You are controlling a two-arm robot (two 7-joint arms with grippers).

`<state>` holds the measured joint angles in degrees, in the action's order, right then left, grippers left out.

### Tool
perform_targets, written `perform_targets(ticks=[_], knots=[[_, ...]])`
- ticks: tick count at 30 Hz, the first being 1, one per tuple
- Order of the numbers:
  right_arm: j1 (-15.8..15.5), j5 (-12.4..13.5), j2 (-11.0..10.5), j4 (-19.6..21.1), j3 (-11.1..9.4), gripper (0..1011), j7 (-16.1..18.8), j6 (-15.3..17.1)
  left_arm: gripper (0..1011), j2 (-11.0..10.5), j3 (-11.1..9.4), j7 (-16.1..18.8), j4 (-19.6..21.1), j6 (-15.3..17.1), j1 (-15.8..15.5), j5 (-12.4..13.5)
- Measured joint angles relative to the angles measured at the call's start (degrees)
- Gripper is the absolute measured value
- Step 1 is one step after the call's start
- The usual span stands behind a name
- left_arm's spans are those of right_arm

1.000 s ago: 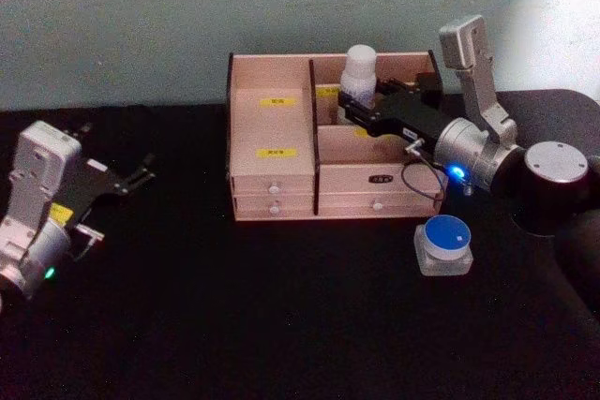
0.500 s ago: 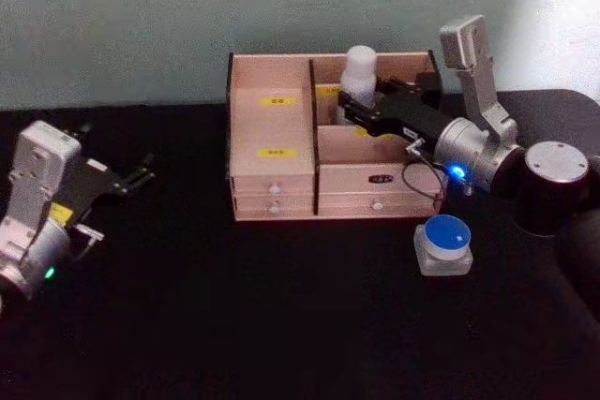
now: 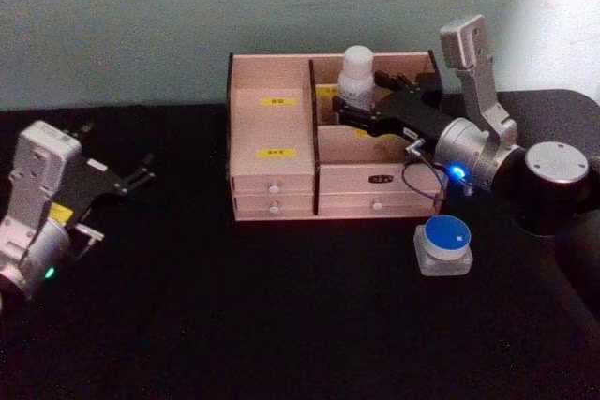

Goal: Pick up the facial cleanser and watermelon frost from the table and place them into the tiered storage box.

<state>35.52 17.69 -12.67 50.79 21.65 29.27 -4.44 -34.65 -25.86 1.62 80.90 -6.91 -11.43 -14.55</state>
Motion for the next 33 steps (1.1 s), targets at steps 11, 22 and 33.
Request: perform_targets(ticks=[11,22,33], knots=[[-2.7,-0.2,-1.6,5.8,-0.6,1000,-1.0,-0.2,1001,0.0,0.0,0.0,0.0,0.0,0.0,0.0],[-11.8,2.3,-8.3,21.2,-3.5,1000,-1.1,2.9,1001,0.0,0.0,0.0,0.0,0.0,0.0,0.0],[-23.6,7.1,-16.3,35.2,-7.5,1000,-1.1,6.4,1001,0.0,0.0,0.0,0.0,0.0,0.0,0.0]])
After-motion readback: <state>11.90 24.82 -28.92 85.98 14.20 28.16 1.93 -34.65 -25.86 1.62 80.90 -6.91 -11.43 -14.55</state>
